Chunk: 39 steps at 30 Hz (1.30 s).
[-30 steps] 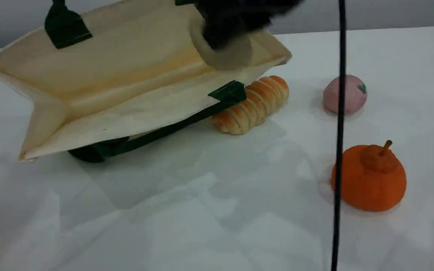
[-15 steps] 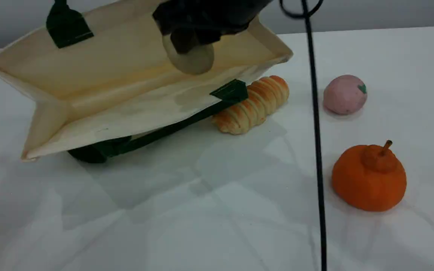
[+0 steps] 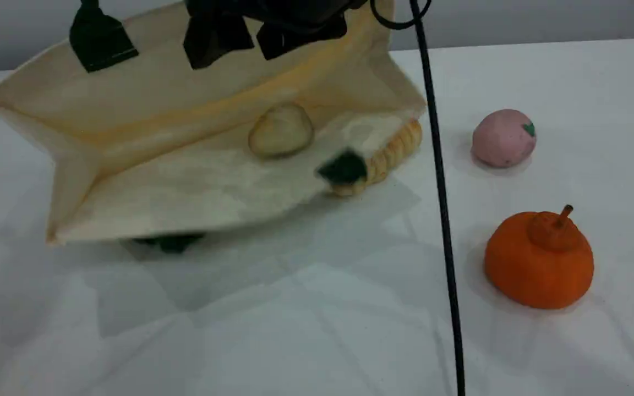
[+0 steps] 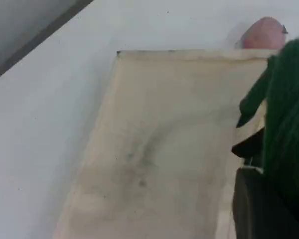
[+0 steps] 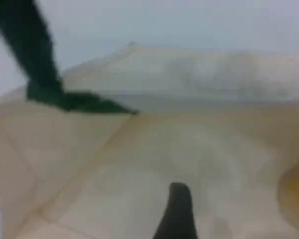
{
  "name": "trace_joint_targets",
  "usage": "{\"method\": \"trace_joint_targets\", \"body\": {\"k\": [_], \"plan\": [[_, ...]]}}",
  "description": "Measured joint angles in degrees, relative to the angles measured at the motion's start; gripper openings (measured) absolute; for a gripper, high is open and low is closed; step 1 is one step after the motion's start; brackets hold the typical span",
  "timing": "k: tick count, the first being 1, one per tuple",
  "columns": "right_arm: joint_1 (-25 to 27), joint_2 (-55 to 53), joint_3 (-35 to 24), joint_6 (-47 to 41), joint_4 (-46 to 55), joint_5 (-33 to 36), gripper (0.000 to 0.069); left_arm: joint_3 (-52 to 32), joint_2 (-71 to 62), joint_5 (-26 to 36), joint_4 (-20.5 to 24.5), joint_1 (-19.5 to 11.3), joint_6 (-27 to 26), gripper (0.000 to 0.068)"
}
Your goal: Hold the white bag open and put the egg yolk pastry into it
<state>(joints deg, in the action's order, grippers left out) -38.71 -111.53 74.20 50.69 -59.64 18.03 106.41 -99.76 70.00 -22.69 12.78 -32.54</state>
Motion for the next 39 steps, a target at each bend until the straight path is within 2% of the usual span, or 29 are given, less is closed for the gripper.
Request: {"method": "trace_joint_targets", "body": {"k": [2, 5, 8, 14, 18, 31, 33, 36, 39], "plan": [[0.48, 1.17, -0.06, 0.00, 2.55, 1.25, 0.0545, 0.00, 0.00, -0.02, 0.00, 0.00, 0.00, 0.0092], [2.17, 4.10, -0.06, -1.28, 7.61, 4.92, 0.0481, 0.00, 0.00, -0.02, 0.12, 0.00, 0.00, 0.0092], [5.07, 7.88, -0.10, -3.10, 12.61, 9.69, 0.0382, 0.00, 0.00, -0.02, 0.07, 0.00, 0.00, 0.0092], [11.68, 14.43, -0.10, -4.37, 19.00, 16.89, 0.0128, 0.00, 0.00, -0.02, 0.07, 0.00, 0.06, 0.0092], [14.67, 15.57, -0.10, -5.78, 19.11, 17.91, 0.0036, 0.00, 0.00, -0.02, 0.07, 0.00, 0.06, 0.0092], [14.82, 15.62, -0.10, -5.68, 20.65, 17.84, 0.0019, 0.00, 0.00, -0.02, 0.18, 0.00, 0.01, 0.0106], [14.82, 15.62, -0.10, -5.68, 20.65, 17.81, 0.0021, 0.00, 0.00, -0.02, -0.09, 0.00, 0.01, 0.0136], [14.82, 15.62, -0.10, -5.68, 20.70, 16.87, 0.0053, 0.00, 0.00, -0.20, -0.19, 0.00, 0.01, 0.0228], [14.82, 15.62, -0.05, -5.68, 20.77, 15.51, 0.0158, 0.00, 0.00, -0.20, -0.19, 0.00, 0.01, 0.0346]]}}
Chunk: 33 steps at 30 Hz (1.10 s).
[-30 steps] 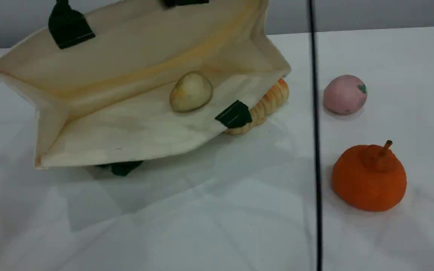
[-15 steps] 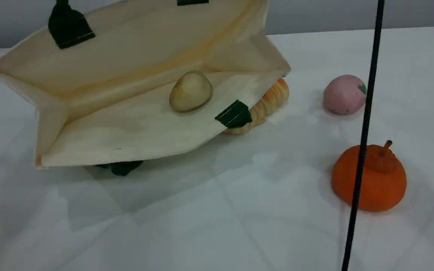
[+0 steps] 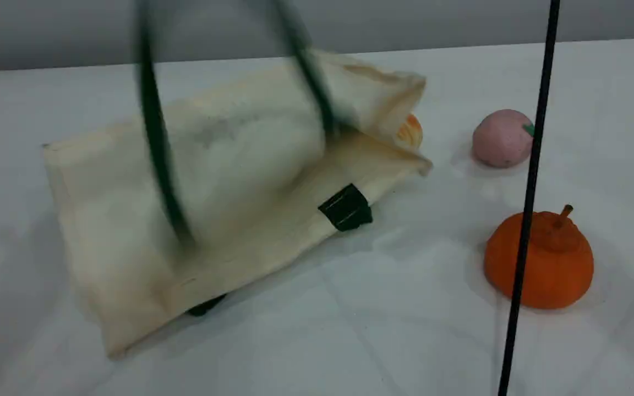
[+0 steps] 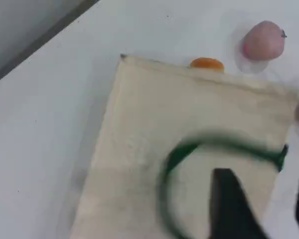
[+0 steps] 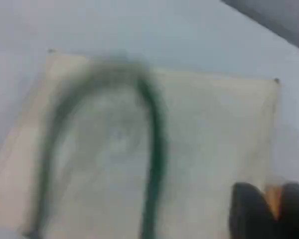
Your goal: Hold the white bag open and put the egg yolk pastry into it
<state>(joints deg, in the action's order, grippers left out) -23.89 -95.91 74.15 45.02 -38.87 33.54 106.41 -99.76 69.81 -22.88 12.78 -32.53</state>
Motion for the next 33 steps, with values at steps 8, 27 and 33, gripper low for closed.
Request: {"method": "trace_joint_targets", "body": {"k": [8, 27, 33], "plan": [[0.00, 1.59, 0.07, -0.16, 3.45, -3.92, 0.0545, 0.05, 0.95, 0.12, 3.53, 0.00, 0.75, 0.0487], [0.00, 38.32, 3.44, -26.92, 36.23, 9.87, 0.0547, 0.11, 27.73, 0.40, 14.70, 0.00, 17.37, 0.0492], [0.00, 53.23, 2.88, -32.16, 42.25, 20.37, 0.0546, -6.01, 38.81, 0.24, 13.15, 0.00, 20.87, 0.0492]]}}
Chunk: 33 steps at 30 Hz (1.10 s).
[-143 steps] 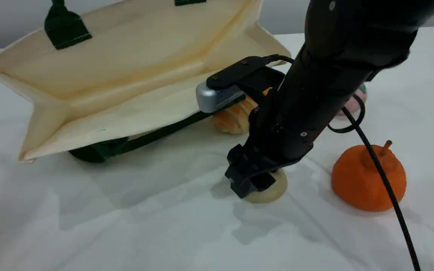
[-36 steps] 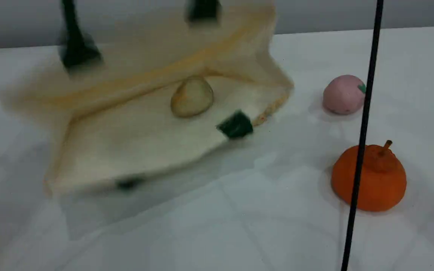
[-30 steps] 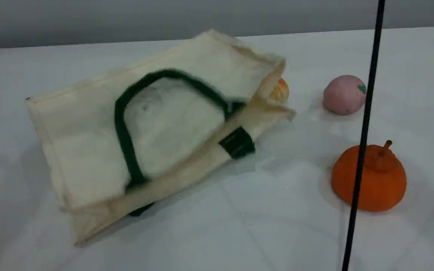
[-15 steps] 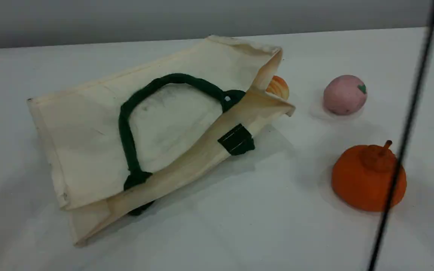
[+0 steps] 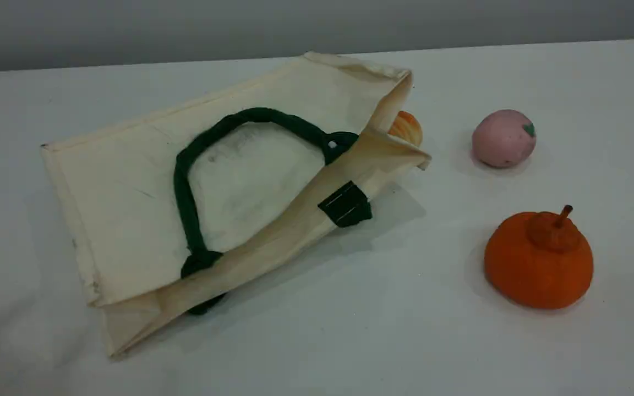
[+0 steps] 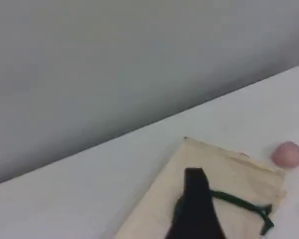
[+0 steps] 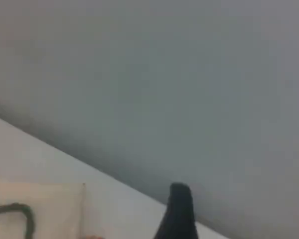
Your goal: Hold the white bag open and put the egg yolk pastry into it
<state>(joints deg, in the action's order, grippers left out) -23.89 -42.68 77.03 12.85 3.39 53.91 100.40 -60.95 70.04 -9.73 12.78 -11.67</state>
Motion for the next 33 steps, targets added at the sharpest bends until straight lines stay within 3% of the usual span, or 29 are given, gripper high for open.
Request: {"method": "trace_joint_targets", "body": {"k": [5, 11, 14, 15, 17, 25, 33], "plan": [[0.00, 10.98, -3.65, -4.00, -2.93, 9.23, 0.0546, -11.66, 12.41, -0.02, 0.00, 0.00, 0.87, 0.0492], [0.00, 20.08, -13.56, -5.95, -9.03, 15.84, 0.0546, -29.23, 30.13, 0.00, -1.11, 0.00, -0.17, 0.0492], [0.00, 22.91, -19.95, -5.90, -12.33, 15.68, 0.0546, -37.53, 38.00, 0.00, -0.96, 0.00, -1.25, 0.0492], [0.00, 24.01, -24.49, -5.85, -12.91, 15.29, 0.0546, -40.64, 40.80, 0.00, -0.96, 0.00, -1.58, 0.0492], [0.00, 24.39, -27.07, -5.44, -12.86, 15.22, 0.0546, -46.87, 45.98, -0.38, -0.79, 0.00, -1.58, 0.0492], [0.00, 24.99, -44.21, -2.97, -12.85, 11.70, 0.0545, -68.05, 55.52, -6.99, -1.93, 0.00, -1.58, 0.0492], [-0.07, 24.99, -47.97, -2.03, -13.10, 7.65, 0.0545, -71.33, 55.45, -7.58, -2.26, 0.00, -1.52, 0.0492]]}}
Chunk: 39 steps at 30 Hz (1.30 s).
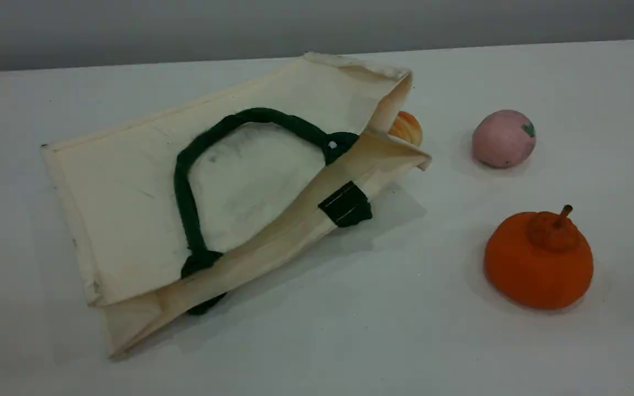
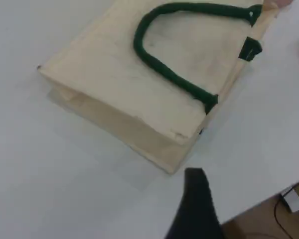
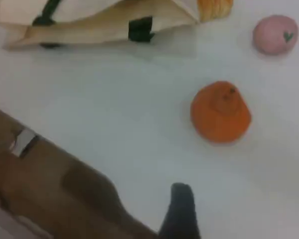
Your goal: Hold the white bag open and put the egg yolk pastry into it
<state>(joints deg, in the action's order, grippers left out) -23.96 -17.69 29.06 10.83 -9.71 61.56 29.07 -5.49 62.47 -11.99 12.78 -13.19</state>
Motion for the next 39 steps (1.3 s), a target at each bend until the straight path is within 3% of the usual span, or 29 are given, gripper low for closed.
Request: {"method": "trace_joint_targets", "body": {"k": [7, 16, 19, 26, 31, 39], "plan": [[-0.06, 0.00, 0.08, 0.00, -0.04, -0.20, 0.0545, 0.05, 0.00, 0.01, 4.15, 0.00, -0.68, 0.0492], [0.71, 1.20, 0.13, 0.00, -0.22, -0.03, 0.0545, 0.05, 0.42, 0.06, 4.28, -0.25, -0.68, 0.0492], [4.30, 4.45, 0.13, 0.11, -0.60, -0.03, 0.0545, 0.05, 1.72, 0.19, 4.30, -2.88, -0.68, 0.0491], [17.87, 16.79, 0.13, 0.11, -0.60, 0.17, 0.0545, 0.05, 4.20, 0.19, 4.36, -11.38, -0.68, 0.0491], [21.26, 17.79, 0.13, 0.06, -0.67, 0.21, 0.0545, 0.05, 5.60, 0.22, 4.30, -12.78, -0.68, 0.0491], [21.15, 17.69, 0.13, 0.06, -0.68, 0.02, 0.0545, 0.05, 5.54, 0.22, 4.37, -12.73, -0.68, 0.0491]]}}
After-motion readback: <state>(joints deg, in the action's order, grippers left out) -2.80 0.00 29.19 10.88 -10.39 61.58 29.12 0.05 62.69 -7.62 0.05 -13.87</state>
